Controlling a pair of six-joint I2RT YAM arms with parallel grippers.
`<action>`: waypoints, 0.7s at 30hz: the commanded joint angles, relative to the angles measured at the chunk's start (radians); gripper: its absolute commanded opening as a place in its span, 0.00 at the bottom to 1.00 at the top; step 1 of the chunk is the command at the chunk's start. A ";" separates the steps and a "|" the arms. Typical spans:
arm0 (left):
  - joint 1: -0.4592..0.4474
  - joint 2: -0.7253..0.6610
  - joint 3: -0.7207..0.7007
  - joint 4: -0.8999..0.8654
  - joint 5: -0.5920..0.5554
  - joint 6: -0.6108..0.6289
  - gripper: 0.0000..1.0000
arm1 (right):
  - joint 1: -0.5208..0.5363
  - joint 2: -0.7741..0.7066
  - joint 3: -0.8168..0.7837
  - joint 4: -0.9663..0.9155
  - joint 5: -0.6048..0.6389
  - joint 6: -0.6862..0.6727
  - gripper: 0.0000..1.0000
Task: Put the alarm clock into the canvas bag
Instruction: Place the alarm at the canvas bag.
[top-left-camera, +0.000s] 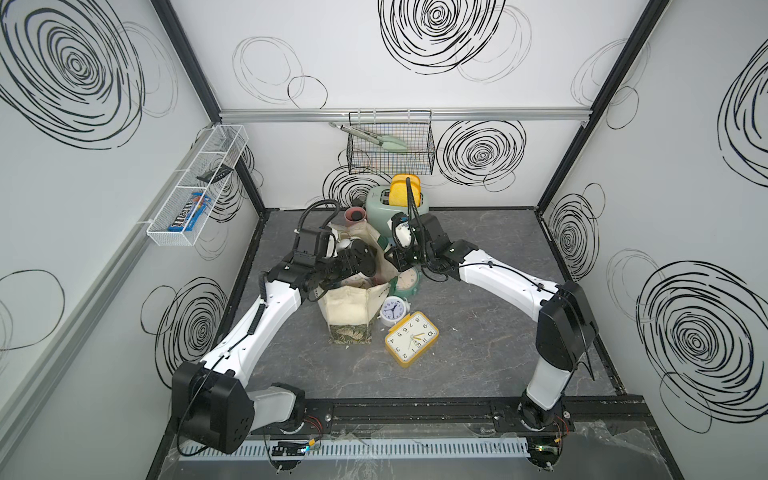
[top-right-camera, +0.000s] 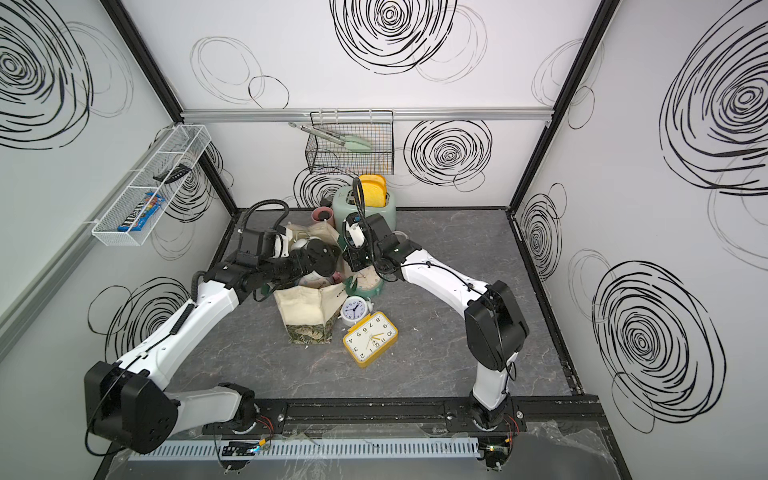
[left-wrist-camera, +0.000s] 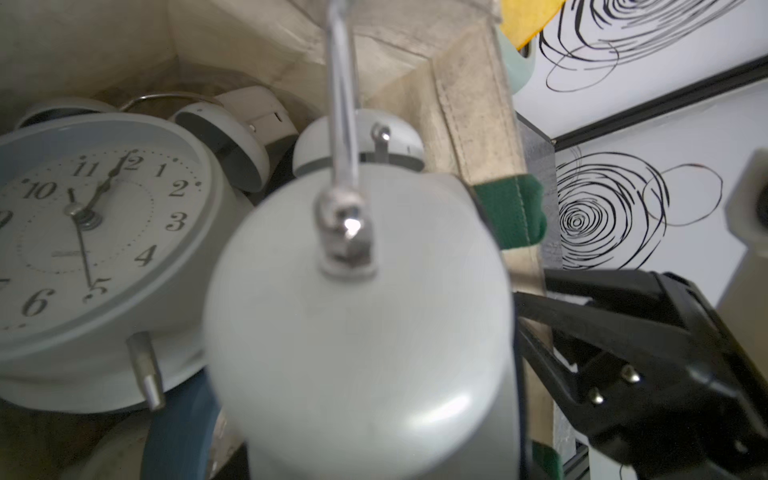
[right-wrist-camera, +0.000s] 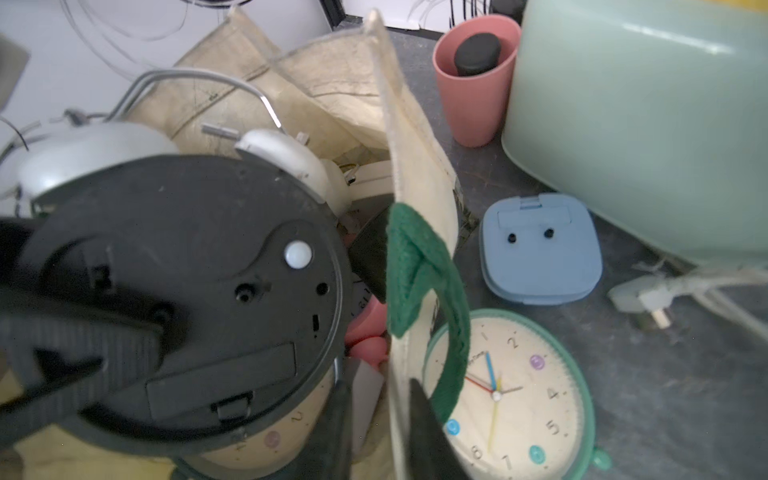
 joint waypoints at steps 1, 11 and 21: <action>0.016 0.030 0.015 0.175 -0.001 -0.056 0.22 | 0.008 -0.012 0.044 -0.022 -0.062 -0.019 0.00; 0.042 0.173 -0.009 0.233 -0.034 -0.081 0.35 | 0.045 -0.043 0.073 0.005 -0.092 -0.005 0.00; 0.043 0.052 0.025 0.191 0.006 0.029 0.96 | -0.017 -0.072 -0.018 0.065 -0.113 0.049 0.00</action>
